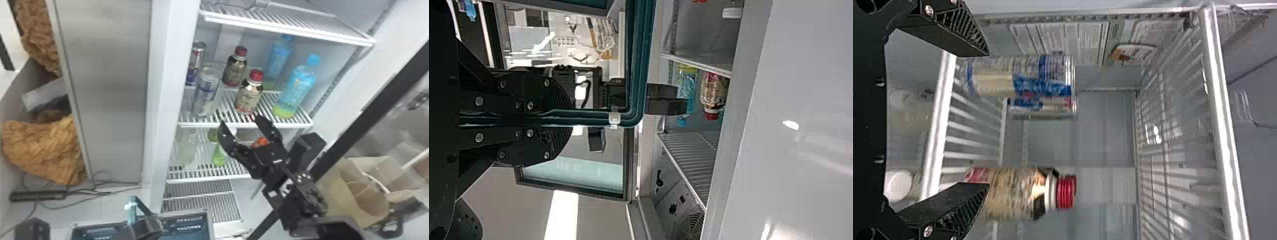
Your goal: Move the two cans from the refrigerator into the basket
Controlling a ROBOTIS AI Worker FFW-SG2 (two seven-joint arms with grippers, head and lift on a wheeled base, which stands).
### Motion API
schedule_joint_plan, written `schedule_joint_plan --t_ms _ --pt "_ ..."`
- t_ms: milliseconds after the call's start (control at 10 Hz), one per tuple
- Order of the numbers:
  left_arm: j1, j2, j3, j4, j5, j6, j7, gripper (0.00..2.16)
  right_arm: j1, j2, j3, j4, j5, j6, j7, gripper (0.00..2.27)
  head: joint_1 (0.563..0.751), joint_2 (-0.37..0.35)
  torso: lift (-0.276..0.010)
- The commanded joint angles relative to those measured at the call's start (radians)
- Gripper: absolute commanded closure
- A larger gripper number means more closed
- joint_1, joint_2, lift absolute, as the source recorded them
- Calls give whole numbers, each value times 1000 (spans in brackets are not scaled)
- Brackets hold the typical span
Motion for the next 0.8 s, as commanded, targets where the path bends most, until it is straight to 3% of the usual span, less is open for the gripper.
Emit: schedule_joint_plan --t_ms 0,700 --pt "-1 0 -1 0 0 1 0 1191 -43 -5 24 32 7 5 -7 114 695 -332 -31" --pt "7 0 3 3 2 1 0 1191 -252 -38 142 223 -9 10 -43 114 695 -249 -31"
